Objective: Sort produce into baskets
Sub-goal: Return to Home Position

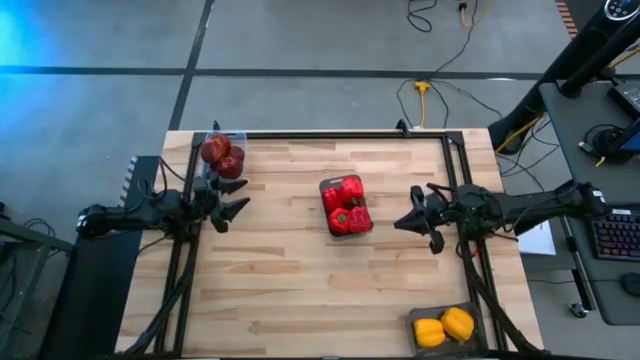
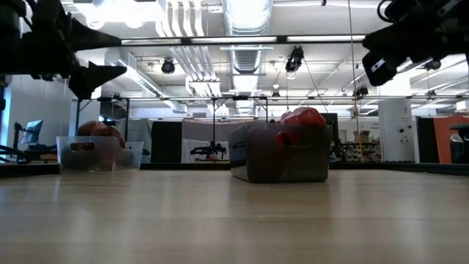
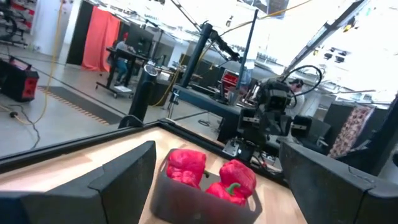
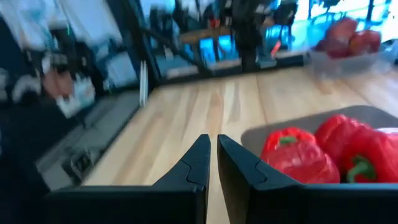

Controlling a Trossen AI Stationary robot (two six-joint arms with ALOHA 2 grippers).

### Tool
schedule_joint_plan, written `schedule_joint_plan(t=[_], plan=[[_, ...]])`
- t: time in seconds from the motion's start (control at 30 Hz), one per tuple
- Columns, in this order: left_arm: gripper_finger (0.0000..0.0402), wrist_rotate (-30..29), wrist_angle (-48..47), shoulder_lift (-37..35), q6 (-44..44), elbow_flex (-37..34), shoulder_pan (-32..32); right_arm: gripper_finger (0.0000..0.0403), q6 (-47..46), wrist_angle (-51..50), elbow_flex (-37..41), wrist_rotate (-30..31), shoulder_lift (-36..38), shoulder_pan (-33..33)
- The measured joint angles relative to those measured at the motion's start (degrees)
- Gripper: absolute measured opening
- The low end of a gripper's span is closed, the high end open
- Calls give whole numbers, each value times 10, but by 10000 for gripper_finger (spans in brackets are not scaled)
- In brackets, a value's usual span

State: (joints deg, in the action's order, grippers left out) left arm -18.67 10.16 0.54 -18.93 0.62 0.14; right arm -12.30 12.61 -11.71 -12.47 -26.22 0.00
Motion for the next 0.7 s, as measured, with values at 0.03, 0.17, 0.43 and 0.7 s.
schedule_joint_plan(t=[0.03, 0.17, 0.43, 0.7], plan=[[323, -4, 2, 2, 1, 0, 0, 22, -8, 21, 15, 0, 6, -5], [323, -9, 2, 5, 2, 0, 0, 22, -7, 67, 70, 0, 34, -9], [323, 12, 4, 5, -30, 0, -1, 22, 34, 48, 109, 50, 127, -8], [323, 21, -7, 5, -46, 0, -2, 22, 50, -74, 110, 60, 262, -8]])
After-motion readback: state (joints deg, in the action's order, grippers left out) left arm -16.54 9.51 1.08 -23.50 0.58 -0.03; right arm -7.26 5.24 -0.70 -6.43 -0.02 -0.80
